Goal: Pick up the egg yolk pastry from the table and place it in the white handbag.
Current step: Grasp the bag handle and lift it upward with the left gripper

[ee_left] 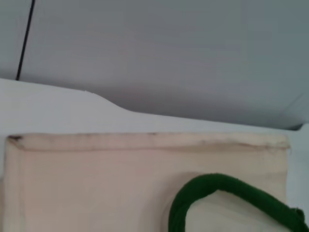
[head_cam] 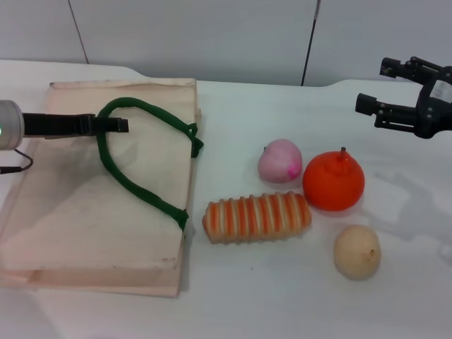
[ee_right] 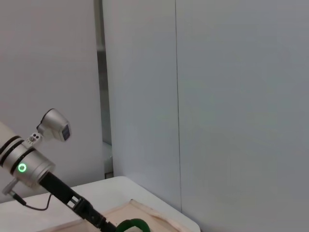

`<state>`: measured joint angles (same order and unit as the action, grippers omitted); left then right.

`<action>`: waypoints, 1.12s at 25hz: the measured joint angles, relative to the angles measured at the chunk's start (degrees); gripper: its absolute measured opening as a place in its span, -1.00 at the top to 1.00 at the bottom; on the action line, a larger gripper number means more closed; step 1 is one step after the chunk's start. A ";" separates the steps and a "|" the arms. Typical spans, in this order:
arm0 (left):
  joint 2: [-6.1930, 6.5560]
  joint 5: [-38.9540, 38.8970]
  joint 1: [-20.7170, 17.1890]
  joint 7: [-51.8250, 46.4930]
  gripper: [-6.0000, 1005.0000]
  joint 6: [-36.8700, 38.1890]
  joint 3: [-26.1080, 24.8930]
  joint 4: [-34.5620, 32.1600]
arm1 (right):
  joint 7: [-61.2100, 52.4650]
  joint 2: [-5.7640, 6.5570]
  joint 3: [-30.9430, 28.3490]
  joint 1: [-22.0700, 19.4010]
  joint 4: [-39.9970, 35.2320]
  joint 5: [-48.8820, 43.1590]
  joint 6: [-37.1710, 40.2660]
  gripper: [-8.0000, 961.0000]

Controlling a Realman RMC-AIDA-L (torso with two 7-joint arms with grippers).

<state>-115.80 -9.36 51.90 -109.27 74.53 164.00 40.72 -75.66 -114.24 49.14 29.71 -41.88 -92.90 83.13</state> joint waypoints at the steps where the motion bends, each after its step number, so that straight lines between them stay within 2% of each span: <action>1: -0.08 0.89 0.38 -0.17 -0.73 -0.64 0.00 -0.41 | 0.02 -0.02 -0.03 0.00 0.00 0.00 0.00 -0.78; 16: 0.04 7.58 2.31 -4.69 -0.72 -3.90 0.00 -2.16 | 0.16 -0.25 -0.54 0.14 -0.02 0.00 -0.90 -0.77; 24: 1.03 11.73 3.51 -6.78 -0.72 -6.87 0.10 -5.80 | 0.16 -0.64 -0.54 0.50 0.03 0.00 -1.12 -0.76; 27: 1.13 13.56 4.11 -7.84 -0.40 -8.24 0.10 -6.70 | 0.16 -0.66 -0.54 0.52 0.04 0.00 -1.13 -0.76; 28: 1.21 14.18 4.32 -8.19 -0.40 -8.61 0.10 -7.06 | 0.16 -0.68 -0.54 0.52 0.04 0.00 -1.12 -0.76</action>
<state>-114.59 4.82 56.21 -117.46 65.93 164.09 33.67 -75.49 -114.92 48.60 30.23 -41.83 -92.90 82.01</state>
